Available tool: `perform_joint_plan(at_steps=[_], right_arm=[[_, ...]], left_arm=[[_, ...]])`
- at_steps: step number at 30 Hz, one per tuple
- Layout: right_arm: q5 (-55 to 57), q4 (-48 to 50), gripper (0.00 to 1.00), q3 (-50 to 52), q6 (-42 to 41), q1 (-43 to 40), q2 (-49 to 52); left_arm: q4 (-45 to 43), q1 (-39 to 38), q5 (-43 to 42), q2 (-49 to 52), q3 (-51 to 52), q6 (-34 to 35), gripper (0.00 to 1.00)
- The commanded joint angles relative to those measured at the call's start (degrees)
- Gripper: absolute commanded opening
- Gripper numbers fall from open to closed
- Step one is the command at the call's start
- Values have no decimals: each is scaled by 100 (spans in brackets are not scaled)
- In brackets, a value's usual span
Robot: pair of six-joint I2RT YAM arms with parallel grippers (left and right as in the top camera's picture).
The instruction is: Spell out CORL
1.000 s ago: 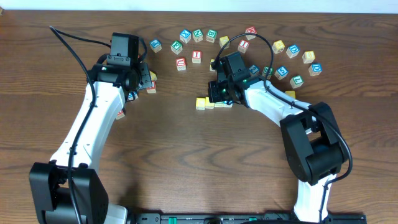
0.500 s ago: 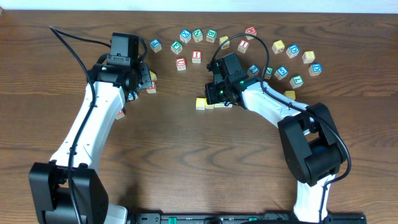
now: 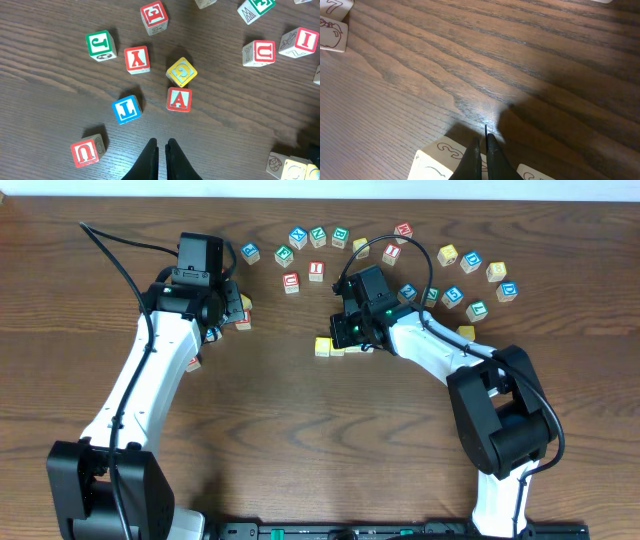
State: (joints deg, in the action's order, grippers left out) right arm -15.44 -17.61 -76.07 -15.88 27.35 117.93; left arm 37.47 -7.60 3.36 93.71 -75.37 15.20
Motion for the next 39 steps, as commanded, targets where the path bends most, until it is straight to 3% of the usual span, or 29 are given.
perform_joint_plan(at_steps=[1, 16, 39], right_arm=[[-13, -24, 1, -79, 13, 50, 9], [44, 411, 1, -81, -243, -96, 7], [455, -234, 1, -81, -407, -138, 7]], left_arm=[[26, 13, 11, 28, 15, 52, 8], [26, 13, 11, 59, 15, 55, 8], [26, 13, 11, 59, 15, 57, 8]])
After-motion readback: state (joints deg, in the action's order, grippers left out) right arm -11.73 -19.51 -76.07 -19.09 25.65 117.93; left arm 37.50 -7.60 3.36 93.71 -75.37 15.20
